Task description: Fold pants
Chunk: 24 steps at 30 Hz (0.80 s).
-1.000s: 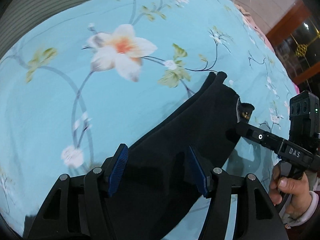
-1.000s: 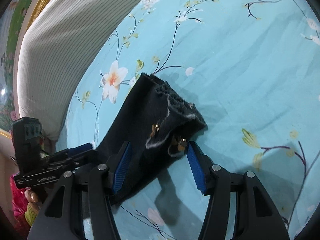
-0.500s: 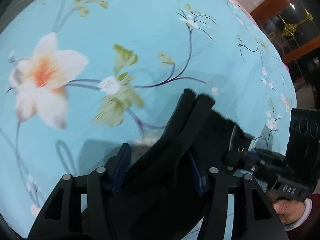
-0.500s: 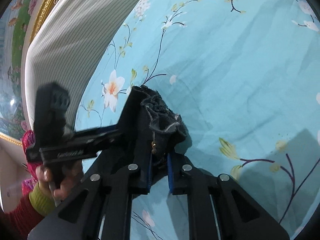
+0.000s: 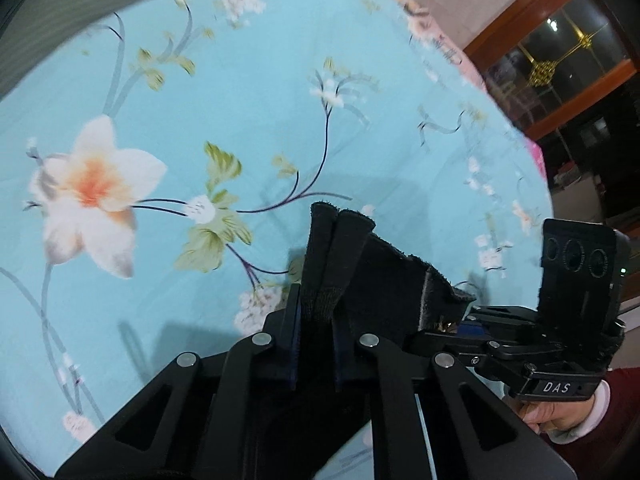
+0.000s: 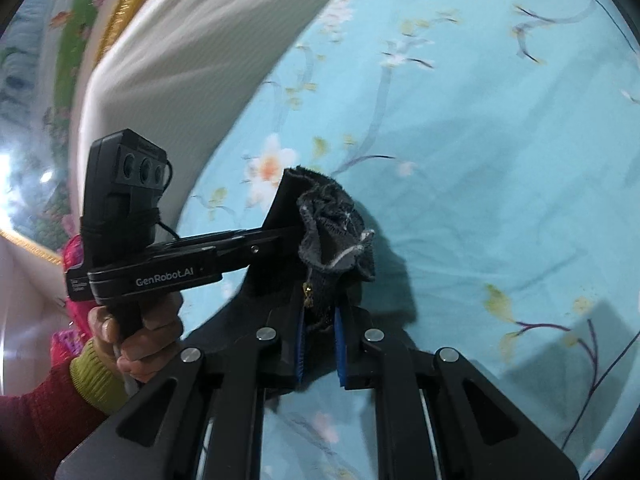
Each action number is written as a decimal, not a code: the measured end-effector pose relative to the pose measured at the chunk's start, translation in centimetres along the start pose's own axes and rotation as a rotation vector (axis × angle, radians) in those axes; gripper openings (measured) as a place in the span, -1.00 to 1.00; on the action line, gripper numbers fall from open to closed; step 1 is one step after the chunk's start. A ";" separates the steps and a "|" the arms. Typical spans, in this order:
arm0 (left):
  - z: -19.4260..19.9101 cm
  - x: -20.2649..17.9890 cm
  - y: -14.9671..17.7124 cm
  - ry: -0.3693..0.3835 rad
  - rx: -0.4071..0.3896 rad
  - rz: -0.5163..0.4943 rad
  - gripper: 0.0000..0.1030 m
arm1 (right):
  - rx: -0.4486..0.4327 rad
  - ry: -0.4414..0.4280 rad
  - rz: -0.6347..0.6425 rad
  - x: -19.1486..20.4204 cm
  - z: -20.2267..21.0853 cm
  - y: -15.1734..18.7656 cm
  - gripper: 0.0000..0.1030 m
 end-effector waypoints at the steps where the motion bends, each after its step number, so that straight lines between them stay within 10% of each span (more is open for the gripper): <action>1: 0.9 -0.1 0.3 0.002 -0.018 0.001 -0.80 | 0.000 -0.020 0.010 0.6 0.2 0.0 -0.74; 11: 10.2 2.3 5.6 0.001 -0.172 0.056 -0.81 | 0.077 -0.221 0.148 8.9 -0.8 1.5 -0.74; 24: 14.3 8.2 15.2 -0.049 -0.254 0.231 -0.81 | 0.273 -0.264 0.276 14.3 -7.3 6.8 -0.74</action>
Point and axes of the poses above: each gripper's, at about its wrist camera, not at the fingertips, and z roughly against the way its jaws point, x to its left, y to its underside, the point moved 1 cm from there along -z, roughly the way its jaws point, and after that the axes turned 3 degrees about y, right-handed, at the moved point
